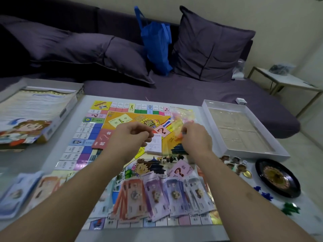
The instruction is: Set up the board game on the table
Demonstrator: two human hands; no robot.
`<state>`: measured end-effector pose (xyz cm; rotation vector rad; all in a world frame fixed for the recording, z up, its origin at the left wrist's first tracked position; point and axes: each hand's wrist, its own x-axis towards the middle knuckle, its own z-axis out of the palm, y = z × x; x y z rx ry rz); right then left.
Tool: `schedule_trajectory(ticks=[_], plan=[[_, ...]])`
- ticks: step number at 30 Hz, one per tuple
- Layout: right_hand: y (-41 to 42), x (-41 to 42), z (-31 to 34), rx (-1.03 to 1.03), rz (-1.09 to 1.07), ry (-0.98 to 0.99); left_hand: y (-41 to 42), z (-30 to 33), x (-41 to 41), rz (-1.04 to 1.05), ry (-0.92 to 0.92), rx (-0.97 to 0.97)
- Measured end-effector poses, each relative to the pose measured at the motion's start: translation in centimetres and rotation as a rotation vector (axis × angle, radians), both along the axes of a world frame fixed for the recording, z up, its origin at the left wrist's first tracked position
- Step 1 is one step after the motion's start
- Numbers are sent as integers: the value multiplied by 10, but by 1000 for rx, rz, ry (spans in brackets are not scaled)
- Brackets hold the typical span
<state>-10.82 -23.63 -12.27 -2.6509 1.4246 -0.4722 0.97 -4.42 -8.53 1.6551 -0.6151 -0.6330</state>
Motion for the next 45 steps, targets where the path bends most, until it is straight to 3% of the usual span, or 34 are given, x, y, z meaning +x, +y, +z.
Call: schedule_trajectory(ticks=[4, 8, 11, 13, 15, 18, 22, 24, 29, 37, 41, 45], plan=[[0, -2, 13, -48, 15, -282, 7, 2, 5, 29, 127, -40], [28, -5, 46, -104, 201, -575, 11, 13, 0, -17, 363, -87], [73, -11, 66, -221, 412, -564, 15, 25, -12, -128, 609, -157], [103, -18, 69, -190, 582, -413, 20, 33, -18, -213, 655, -227], [125, -23, 69, -50, 735, -279, 26, 36, -22, -178, 540, -215], [135, -34, 72, 120, 783, -432, 36, 29, -18, 21, 306, -129], [132, -45, 81, 197, 437, -741, 58, 27, -15, -22, 132, -38], [127, -47, 86, 267, 322, -783, 69, 30, -16, -97, 46, 8], [120, -50, 95, 447, 401, -655, 85, 40, -14, -266, -52, 97], [115, -49, 105, 382, 466, -539, 88, 47, -7, -340, -70, 116], [114, -52, 111, 441, 377, -652, 85, 46, -6, -225, -123, 116], [119, -50, 116, 635, 319, -795, 78, 41, -6, 17, -337, 133]])
